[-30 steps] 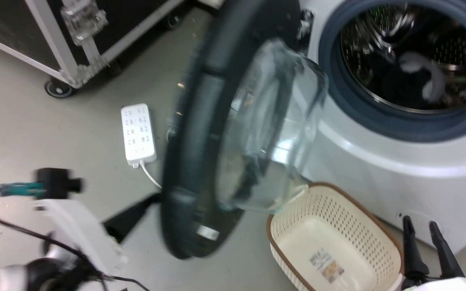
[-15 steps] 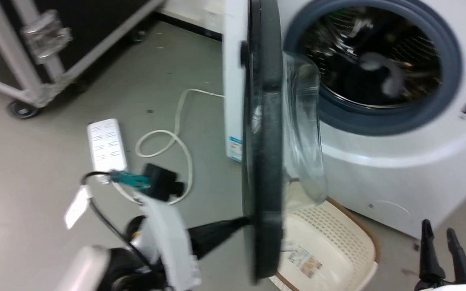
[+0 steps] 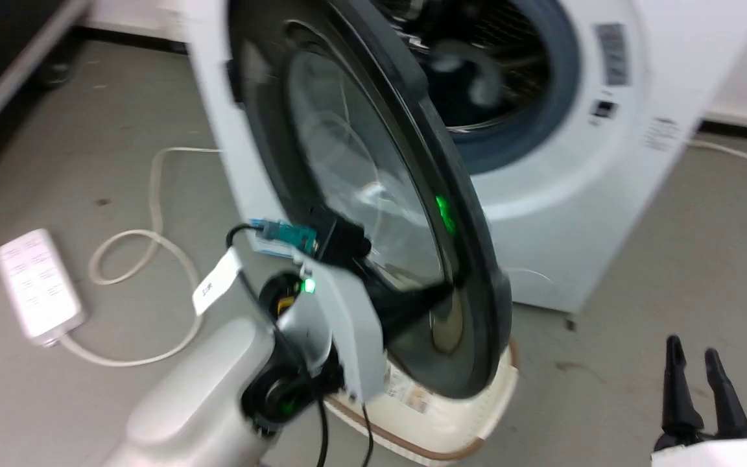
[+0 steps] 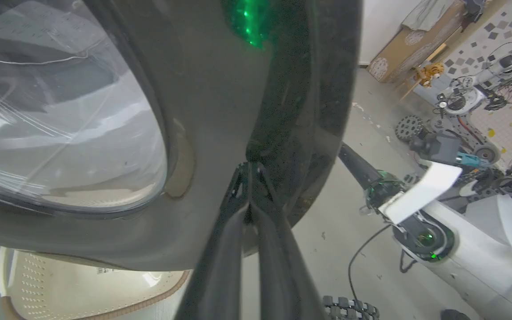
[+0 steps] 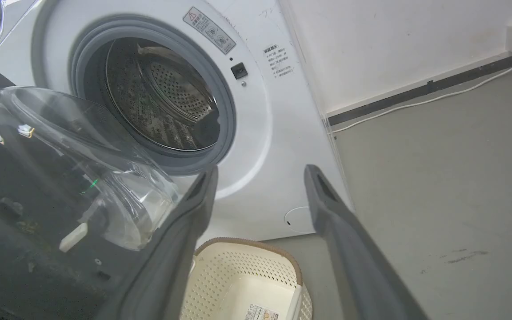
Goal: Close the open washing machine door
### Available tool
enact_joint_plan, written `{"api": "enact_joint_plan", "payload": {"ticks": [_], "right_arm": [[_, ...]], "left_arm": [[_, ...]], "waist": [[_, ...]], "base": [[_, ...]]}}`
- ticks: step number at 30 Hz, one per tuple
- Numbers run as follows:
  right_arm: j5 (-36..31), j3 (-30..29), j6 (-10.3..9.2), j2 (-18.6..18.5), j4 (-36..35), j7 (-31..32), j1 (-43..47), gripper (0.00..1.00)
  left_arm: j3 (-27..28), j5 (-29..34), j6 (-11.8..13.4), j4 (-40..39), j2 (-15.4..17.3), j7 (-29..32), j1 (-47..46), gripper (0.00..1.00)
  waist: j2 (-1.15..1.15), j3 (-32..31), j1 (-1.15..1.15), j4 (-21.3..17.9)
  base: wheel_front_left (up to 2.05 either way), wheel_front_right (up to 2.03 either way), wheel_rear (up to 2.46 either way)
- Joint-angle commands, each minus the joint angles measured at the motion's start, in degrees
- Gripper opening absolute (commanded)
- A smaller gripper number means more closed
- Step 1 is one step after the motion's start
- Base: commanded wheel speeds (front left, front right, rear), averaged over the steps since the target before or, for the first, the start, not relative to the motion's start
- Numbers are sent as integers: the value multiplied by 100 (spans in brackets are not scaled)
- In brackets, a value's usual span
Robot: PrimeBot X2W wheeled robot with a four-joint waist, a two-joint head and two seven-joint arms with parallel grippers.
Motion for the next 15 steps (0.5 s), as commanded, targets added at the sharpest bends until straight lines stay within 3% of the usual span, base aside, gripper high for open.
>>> {"api": "enact_joint_plan", "payload": {"ticks": [1,8,15], "right_arm": [[25,28,6,-6,-14,-26,-95,100],[138,227,6,-6,41,-26,-231,100],[182,246,6,-6,78,-26,-135,100]], "left_arm": [[-72,56,-25,146,-30,-147,-176,0],[-434,618,-25,1808,-311,-1441,-1117,0],[-87,986,81,3357,-880,-2914,-1852,0]], "waist": [[0,189,0,-412],[0,283,0,-978],[0,87,0,-945]], "base": [[0,0,0],[0,0,0],[0,0,0]]}}
